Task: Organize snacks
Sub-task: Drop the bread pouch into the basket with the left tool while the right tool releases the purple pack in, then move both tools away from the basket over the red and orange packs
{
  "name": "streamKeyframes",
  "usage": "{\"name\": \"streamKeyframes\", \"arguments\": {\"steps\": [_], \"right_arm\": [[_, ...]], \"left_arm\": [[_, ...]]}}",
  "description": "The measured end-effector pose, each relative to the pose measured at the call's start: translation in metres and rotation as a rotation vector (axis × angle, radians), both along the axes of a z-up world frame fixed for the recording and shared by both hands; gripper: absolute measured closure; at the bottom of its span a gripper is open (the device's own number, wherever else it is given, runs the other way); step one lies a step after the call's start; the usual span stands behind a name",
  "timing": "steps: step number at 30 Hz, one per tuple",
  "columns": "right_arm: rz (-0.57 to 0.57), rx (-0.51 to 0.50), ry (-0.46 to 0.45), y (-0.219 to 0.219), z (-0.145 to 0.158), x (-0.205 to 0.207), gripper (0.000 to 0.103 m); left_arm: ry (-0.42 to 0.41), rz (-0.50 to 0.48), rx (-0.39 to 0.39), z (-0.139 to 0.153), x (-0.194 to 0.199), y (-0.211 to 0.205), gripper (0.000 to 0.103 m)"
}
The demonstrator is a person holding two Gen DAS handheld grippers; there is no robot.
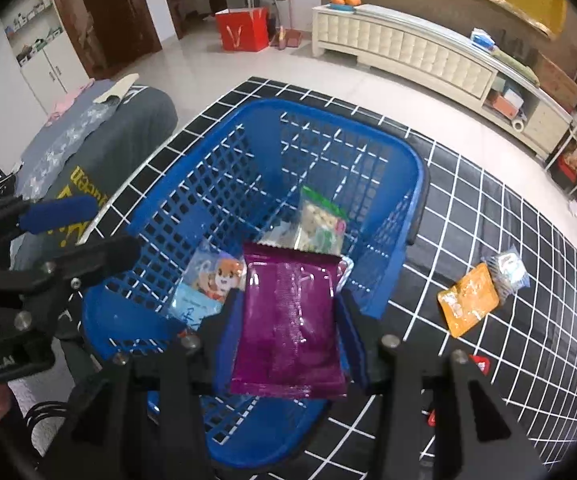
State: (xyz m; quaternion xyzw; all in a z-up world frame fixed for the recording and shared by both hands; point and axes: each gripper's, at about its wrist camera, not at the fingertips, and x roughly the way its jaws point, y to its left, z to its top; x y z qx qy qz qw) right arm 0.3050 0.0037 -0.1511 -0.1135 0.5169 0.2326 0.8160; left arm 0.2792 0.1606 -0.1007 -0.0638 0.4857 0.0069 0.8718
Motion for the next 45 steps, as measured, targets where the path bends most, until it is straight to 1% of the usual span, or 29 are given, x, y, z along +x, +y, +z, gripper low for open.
{"name": "streamKeyframes", "arguments": {"steps": [3, 4, 6, 7, 8, 10, 11, 12, 13, 15, 17, 18, 19, 22, 26, 32, 37, 41, 45], "right_arm": [[0.001, -0.002, 0.001, -0.002, 0.002, 0.0, 0.052], [-0.003, -0.006, -0.003, -0.003, 0.003, 0.0, 0.05], [-0.012, -0.005, -0.014, -0.008, 0.006, -0.004, 0.042], [-0.017, -0.001, -0.019, -0.01, 0.009, -0.006, 0.035], [-0.027, 0.004, -0.031, -0.014, 0.013, -0.009, 0.032], [-0.066, 0.004, -0.058, -0.024, 0.022, -0.013, 0.032], [-0.078, 0.023, -0.062, -0.03, 0.028, -0.015, 0.032], [-0.083, 0.038, -0.061, -0.034, 0.031, -0.016, 0.032], [-0.095, 0.059, -0.066, -0.042, 0.039, -0.02, 0.032], [-0.109, 0.071, -0.089, -0.051, 0.049, -0.027, 0.032], [-0.127, 0.07, -0.124, -0.063, 0.063, -0.038, 0.032], [-0.133, 0.071, -0.133, -0.066, 0.066, -0.042, 0.032], [-0.146, 0.075, -0.148, -0.073, 0.072, -0.049, 0.032], [-0.18, 0.056, -0.172, -0.088, 0.081, -0.06, 0.031], [-0.242, 0.048, -0.199, -0.123, 0.091, -0.078, 0.027], [-0.291, 0.022, -0.212, -0.168, 0.093, -0.093, 0.026], [-0.332, 0.026, -0.21, -0.204, 0.088, -0.093, 0.026], [-0.389, 0.013, -0.181, -0.233, 0.072, -0.082, 0.024], [-0.407, -0.001, -0.147, -0.253, 0.052, -0.072, 0.024]], "left_arm": [[0.006, -0.013, 0.004, 0.0, -0.002, -0.003, 0.043], [0.009, -0.014, 0.009, 0.0, -0.002, -0.004, 0.043], [0.009, -0.011, 0.026, 0.003, -0.004, -0.006, 0.043], [0.007, -0.007, 0.034, 0.005, -0.007, -0.007, 0.043], [0.004, -0.005, 0.036, 0.007, -0.009, -0.007, 0.043], [-0.003, -0.002, 0.032, 0.012, -0.015, -0.009, 0.043], [-0.004, -0.003, 0.03, 0.014, -0.018, -0.01, 0.041], [-0.005, -0.002, 0.029, 0.017, -0.021, -0.012, 0.035], [-0.01, -0.002, 0.031, 0.02, -0.024, -0.014, 0.032], [-0.028, -0.007, 0.033, 0.028, -0.032, -0.02, 0.031], [-0.057, -0.027, 0.012, 0.035, -0.038, -0.027, 0.029], [-0.071, -0.047, -0.001, 0.04, -0.043, -0.033, 0.025], [-0.079, -0.06, 0.0, 0.044, -0.045, -0.04, 0.023], [-0.094, -0.084, 0.025, 0.052, -0.051, -0.059, 0.023], [-0.096, -0.122, 0.018, 0.058, -0.055, -0.084, 0.023], [-0.081, -0.147, 0.017, 0.058, -0.051, -0.12, 0.023], [-0.07, -0.183, 0.026, 0.056, -0.039, -0.156, 0.023], [-0.058, -0.211, 0.046, 0.049, -0.025, -0.183, 0.023], [-0.047, -0.235, 0.084, 0.036, -0.012, -0.21, 0.022]]}}
